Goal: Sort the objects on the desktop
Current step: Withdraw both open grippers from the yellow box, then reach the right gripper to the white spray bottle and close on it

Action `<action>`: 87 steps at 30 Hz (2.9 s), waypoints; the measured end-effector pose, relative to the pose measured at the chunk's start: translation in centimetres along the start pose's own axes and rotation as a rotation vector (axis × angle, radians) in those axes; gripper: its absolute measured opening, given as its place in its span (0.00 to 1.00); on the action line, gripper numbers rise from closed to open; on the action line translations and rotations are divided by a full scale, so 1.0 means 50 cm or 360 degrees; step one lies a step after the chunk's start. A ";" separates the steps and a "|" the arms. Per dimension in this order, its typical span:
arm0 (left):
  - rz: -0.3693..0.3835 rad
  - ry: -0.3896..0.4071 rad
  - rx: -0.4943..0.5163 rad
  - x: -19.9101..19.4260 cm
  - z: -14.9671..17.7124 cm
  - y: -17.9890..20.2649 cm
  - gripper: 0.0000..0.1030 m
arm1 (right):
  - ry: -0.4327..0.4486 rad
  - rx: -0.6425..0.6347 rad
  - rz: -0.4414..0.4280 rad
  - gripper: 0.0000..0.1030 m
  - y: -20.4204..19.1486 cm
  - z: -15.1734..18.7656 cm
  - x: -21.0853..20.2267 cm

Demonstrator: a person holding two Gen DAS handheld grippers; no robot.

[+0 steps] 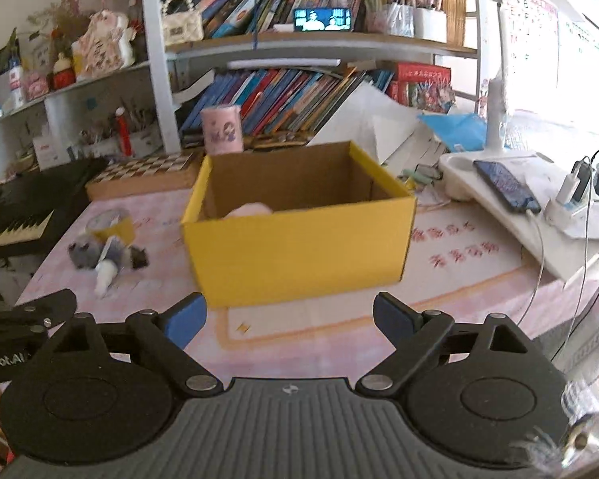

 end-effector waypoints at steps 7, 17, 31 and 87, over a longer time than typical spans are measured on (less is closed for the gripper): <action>0.0036 -0.0088 -0.0022 -0.012 0.052 -0.036 0.96 | -0.0077 -0.0058 0.0008 0.88 -0.067 0.057 -0.020; -0.0002 -0.0152 -0.0094 -0.033 0.103 -0.107 0.96 | -0.0164 -0.0089 -0.0030 0.88 -0.137 0.104 -0.028; -0.0117 -0.0168 -0.0199 -0.061 0.138 -0.200 0.96 | -0.0187 -0.0202 -0.0154 0.88 -0.239 0.118 -0.025; -0.0462 -0.0468 -0.0427 0.270 0.013 -0.345 0.96 | -0.0572 -0.0465 -0.0593 0.41 -0.440 -0.056 0.437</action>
Point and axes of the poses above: each gripper's, at about its wrist camera, not at the fingertips, and x roughly the way its jaws point, y to its right, z to its underside, the point moved 2 cm from there along x, roughly the way its jaws point, and after that the axes turned 9 degrees about x, right-handed, at the moved point
